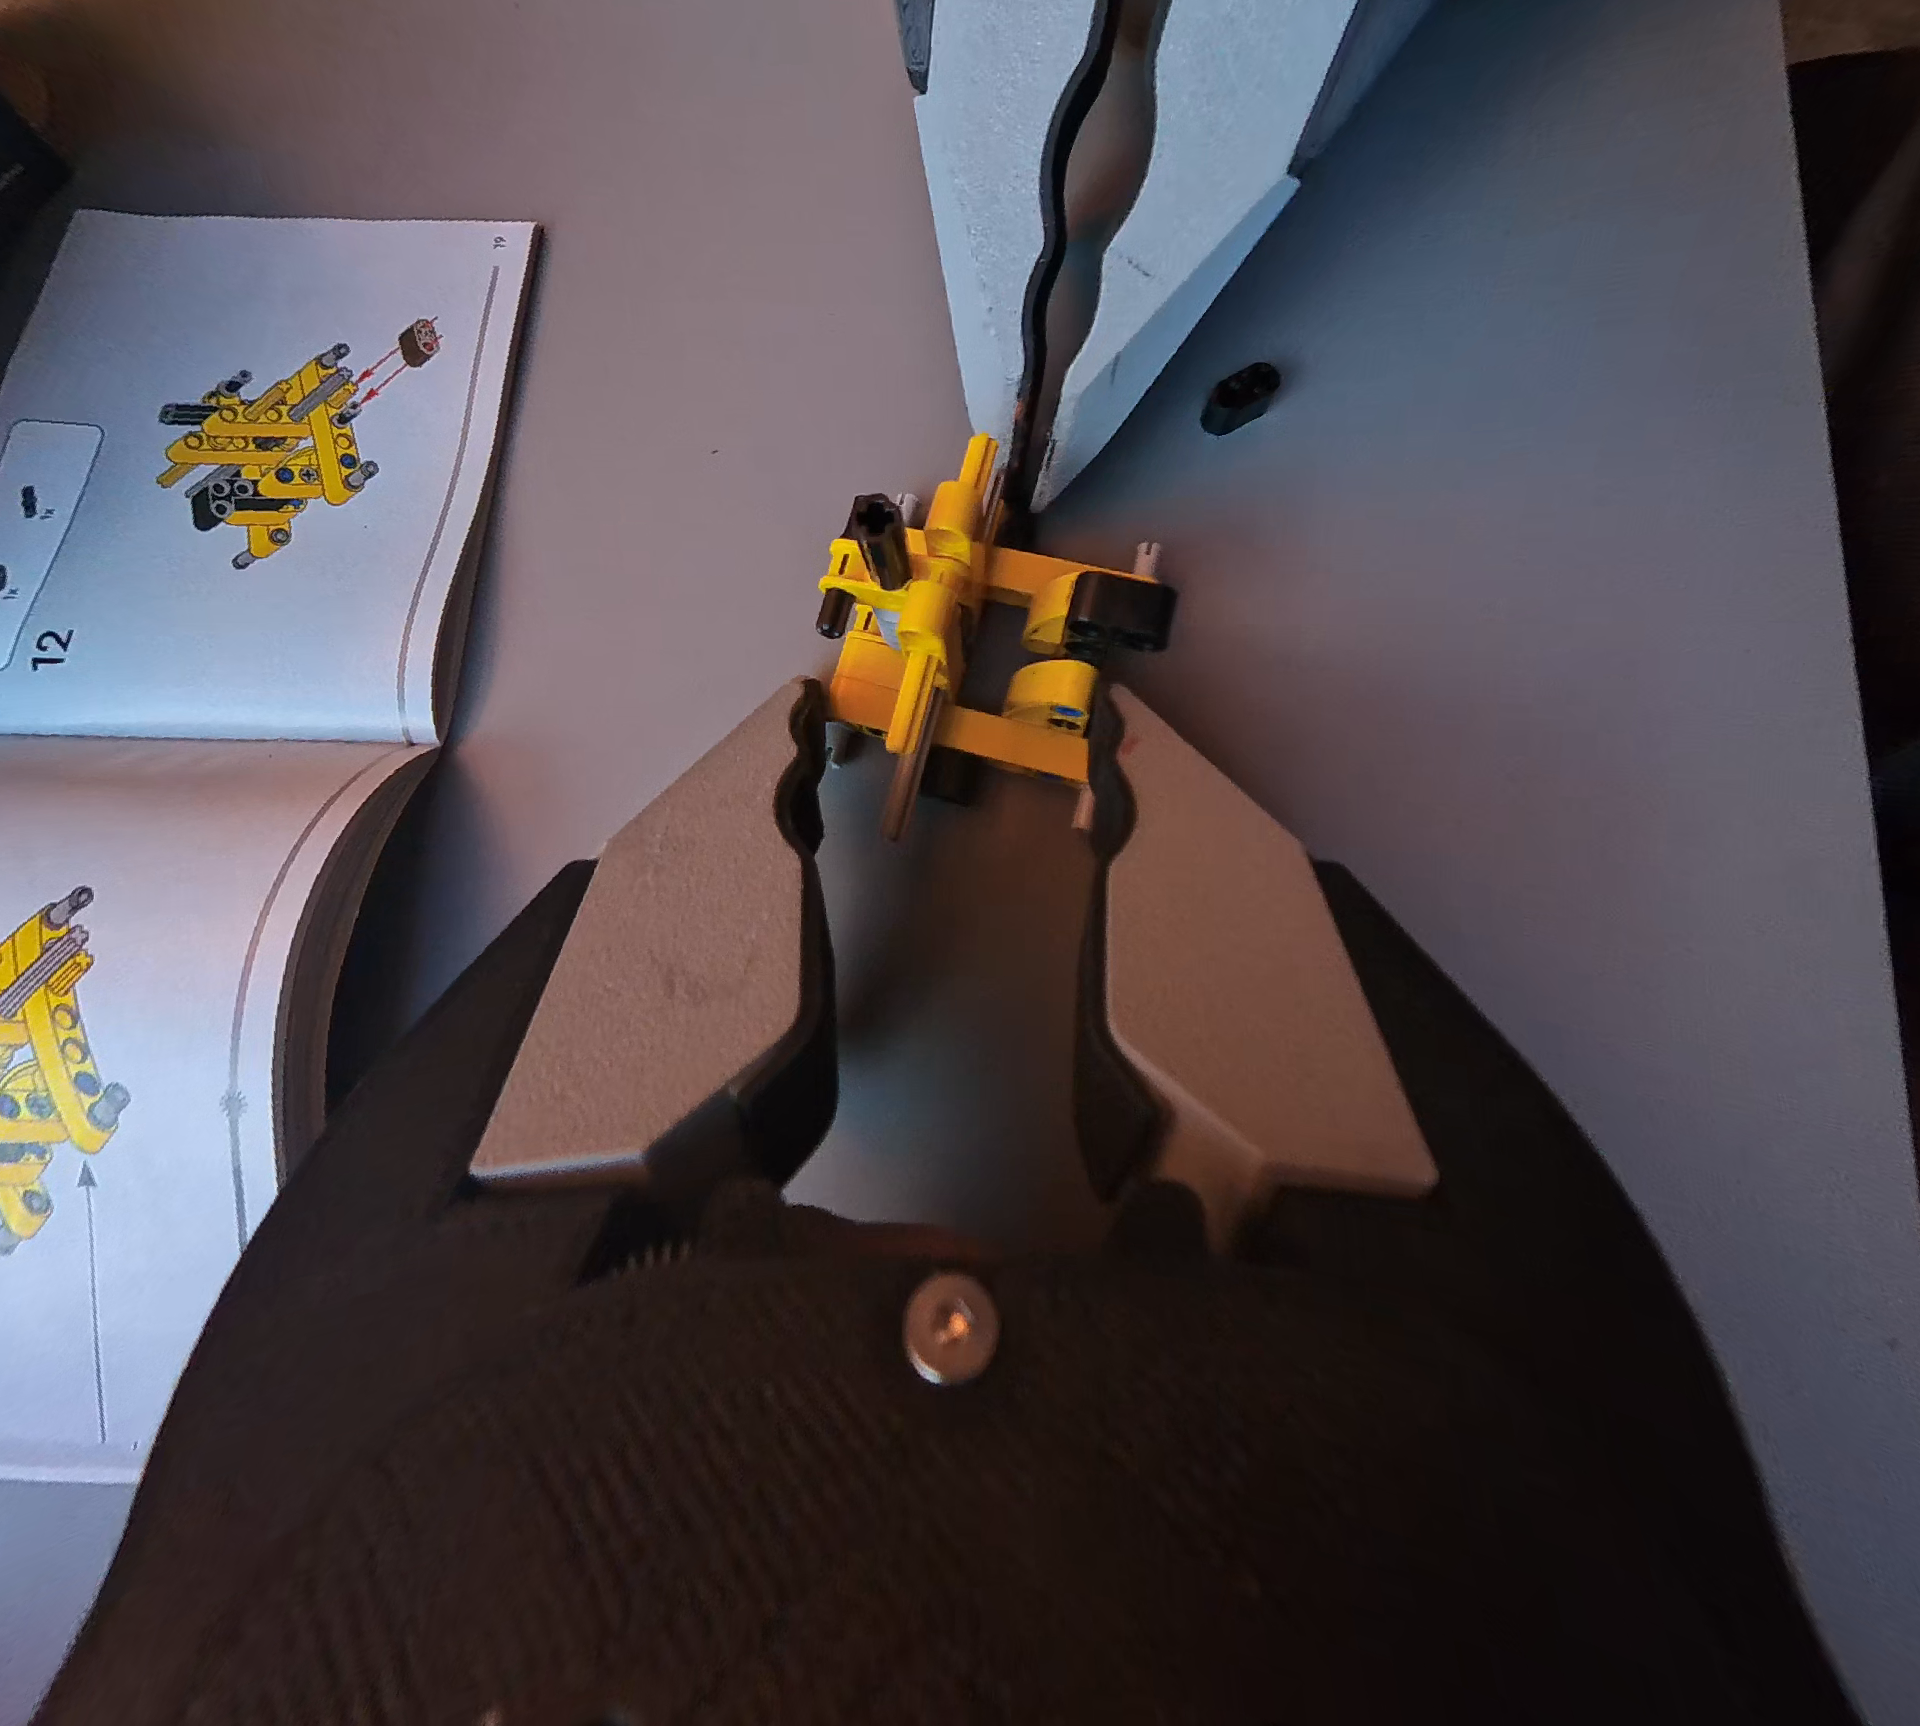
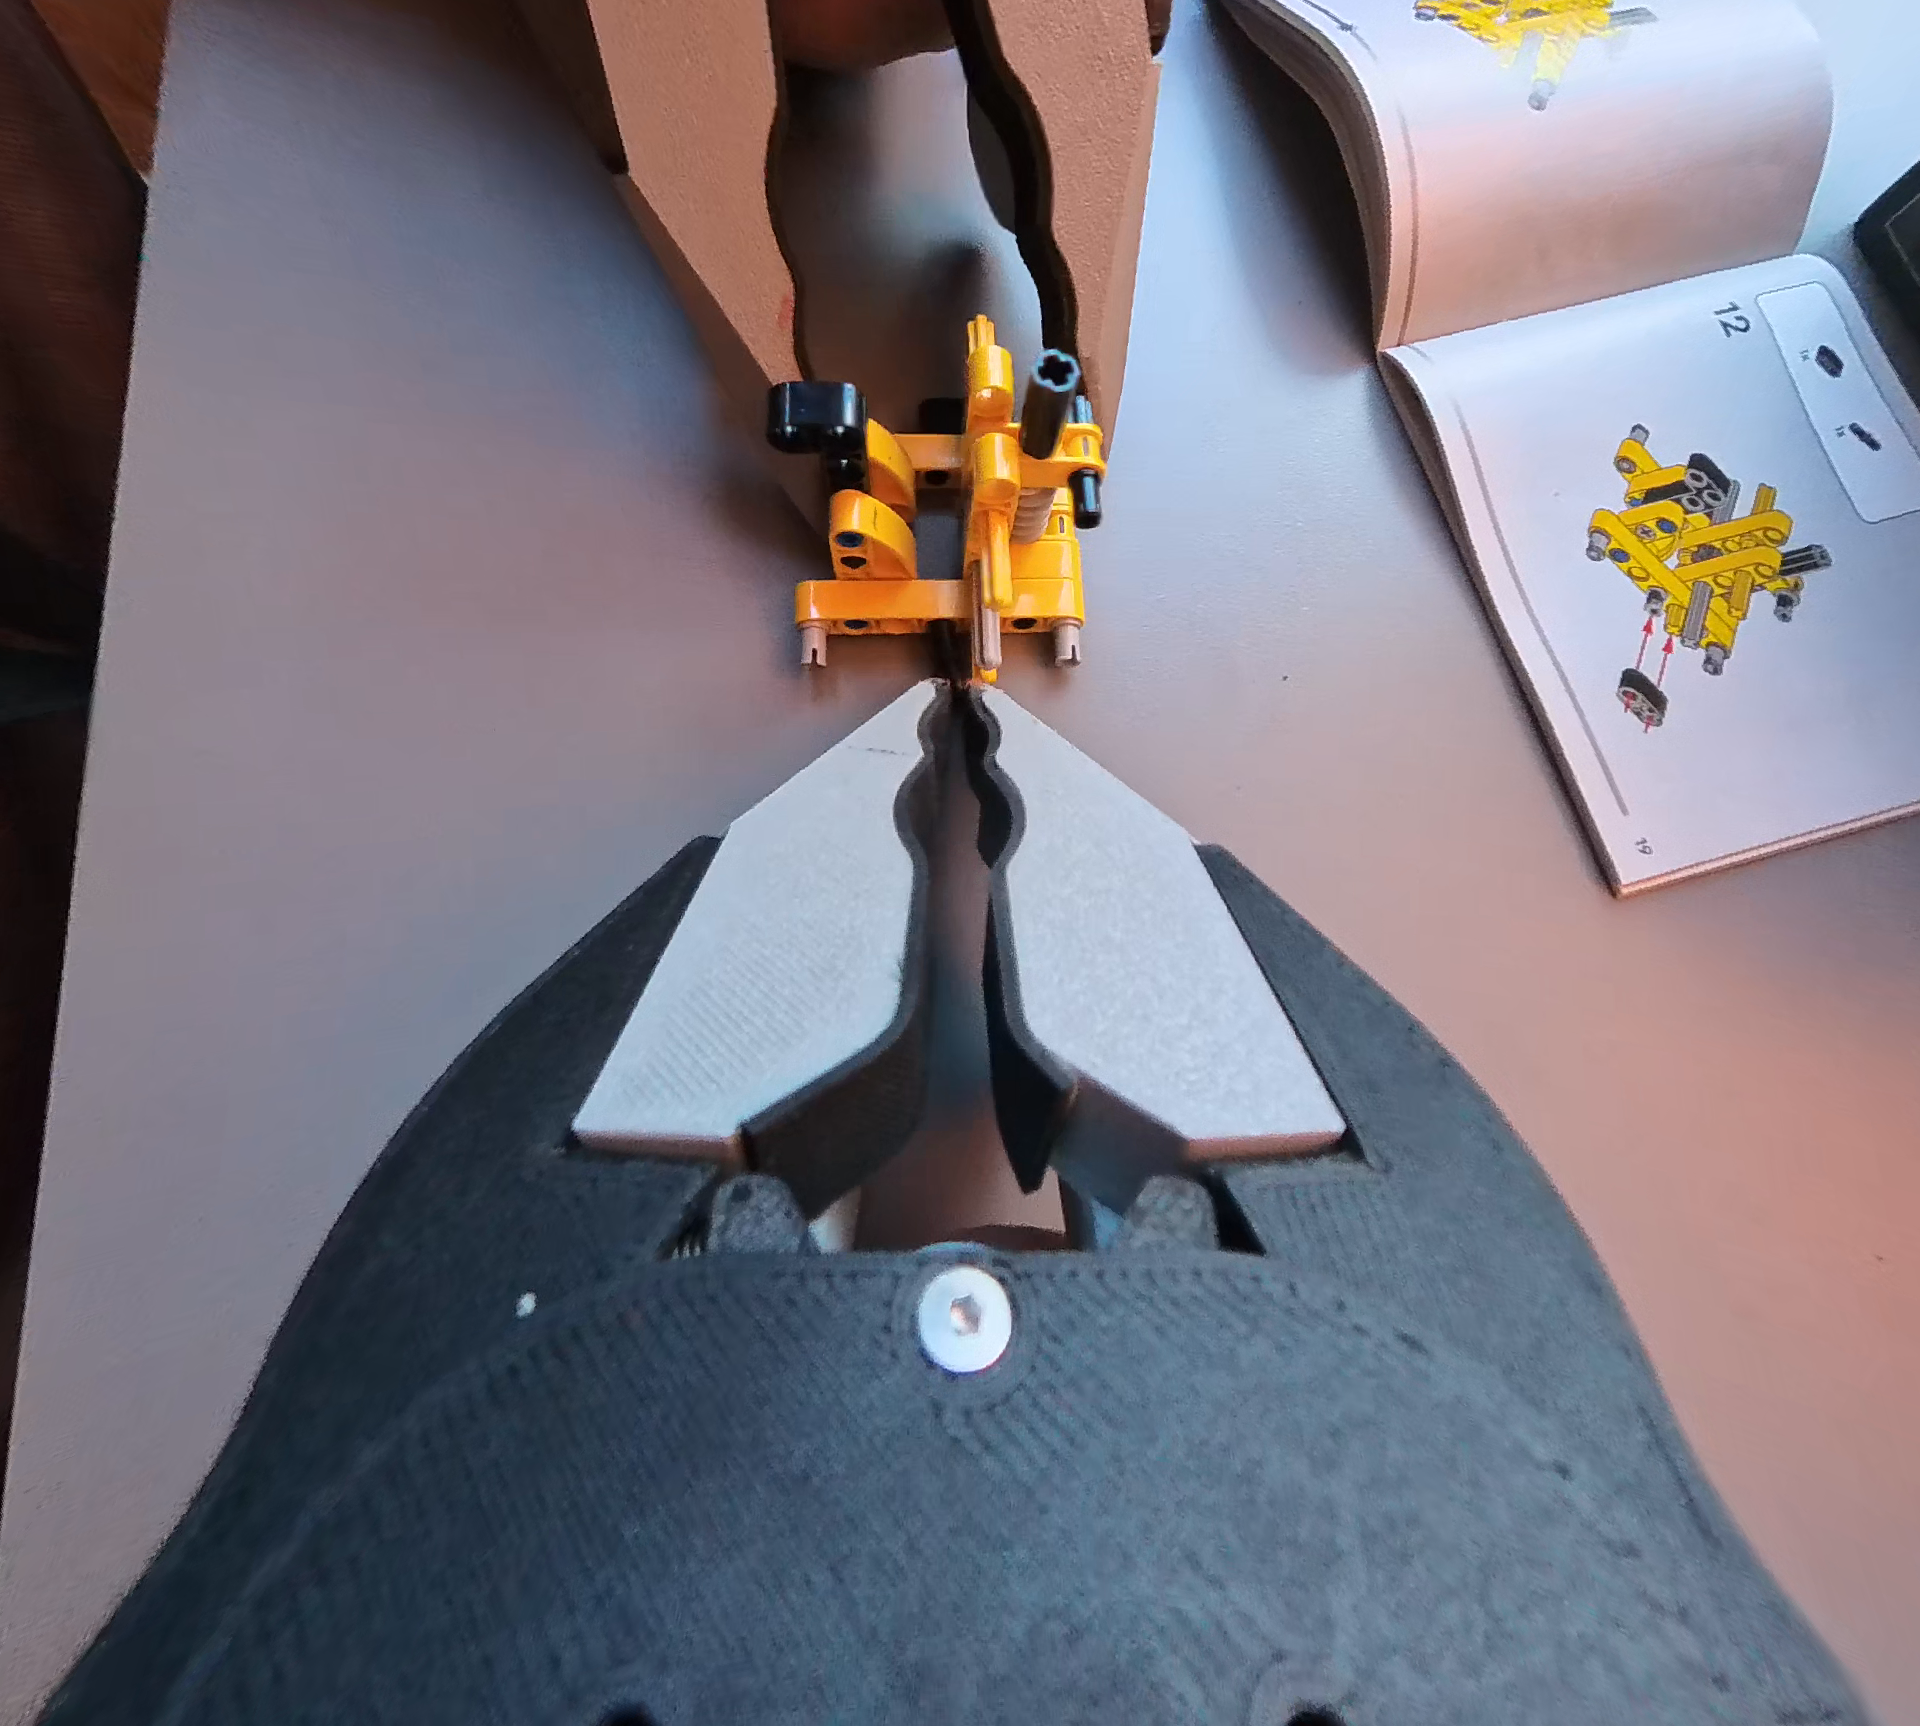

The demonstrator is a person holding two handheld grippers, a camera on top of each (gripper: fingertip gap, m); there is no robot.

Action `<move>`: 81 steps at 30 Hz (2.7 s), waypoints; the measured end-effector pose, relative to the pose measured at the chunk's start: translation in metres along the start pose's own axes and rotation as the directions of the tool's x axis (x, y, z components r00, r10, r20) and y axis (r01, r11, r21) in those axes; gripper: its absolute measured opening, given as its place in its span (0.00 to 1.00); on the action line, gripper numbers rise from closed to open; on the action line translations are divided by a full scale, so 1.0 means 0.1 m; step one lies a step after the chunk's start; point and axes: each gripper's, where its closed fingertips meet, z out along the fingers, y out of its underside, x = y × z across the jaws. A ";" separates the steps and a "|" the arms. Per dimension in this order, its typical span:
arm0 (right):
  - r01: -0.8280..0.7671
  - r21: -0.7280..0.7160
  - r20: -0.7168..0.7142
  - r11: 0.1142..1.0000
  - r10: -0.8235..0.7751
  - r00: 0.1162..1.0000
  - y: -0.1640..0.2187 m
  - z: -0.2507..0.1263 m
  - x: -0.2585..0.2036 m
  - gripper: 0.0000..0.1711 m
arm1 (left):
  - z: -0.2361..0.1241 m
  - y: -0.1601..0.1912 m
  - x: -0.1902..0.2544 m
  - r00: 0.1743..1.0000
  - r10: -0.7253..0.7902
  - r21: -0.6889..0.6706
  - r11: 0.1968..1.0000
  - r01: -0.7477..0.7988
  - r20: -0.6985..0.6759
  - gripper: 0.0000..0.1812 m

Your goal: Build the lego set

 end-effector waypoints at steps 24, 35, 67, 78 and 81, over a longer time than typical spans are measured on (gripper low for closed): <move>0.038 0.026 -0.020 0.999 -0.037 0.999 -0.03 -0.04 -0.02 0.00 | 0.01 0.00 0.00 0.999 -0.030 -0.016 0.999 0.030 0.019 0.27; -0.012 0.065 0.054 0.998 0.008 0.999 -0.07 -0.06 -0.08 0.00 | 0.05 -0.04 0.06 1.000 -0.024 -0.005 1.000 0.024 0.004 0.27; 0.138 -0.056 0.194 0.989 -0.124 0.973 0.31 -0.36 -0.24 0.05 | -0.01 0.02 0.04 1.000 -0.023 -0.030 0.999 0.024 0.012 0.27; 0.161 -0.021 0.169 0.987 -0.155 0.973 0.26 -0.31 -0.22 0.09 | -0.01 0.02 0.04 1.000 -0.024 -0.031 0.999 0.025 0.013 0.27; 0.154 -0.011 0.161 0.988 -0.151 0.975 0.24 -0.26 -0.21 0.09 | -0.01 0.02 0.04 1.000 -0.025 -0.031 0.999 0.025 0.013 0.27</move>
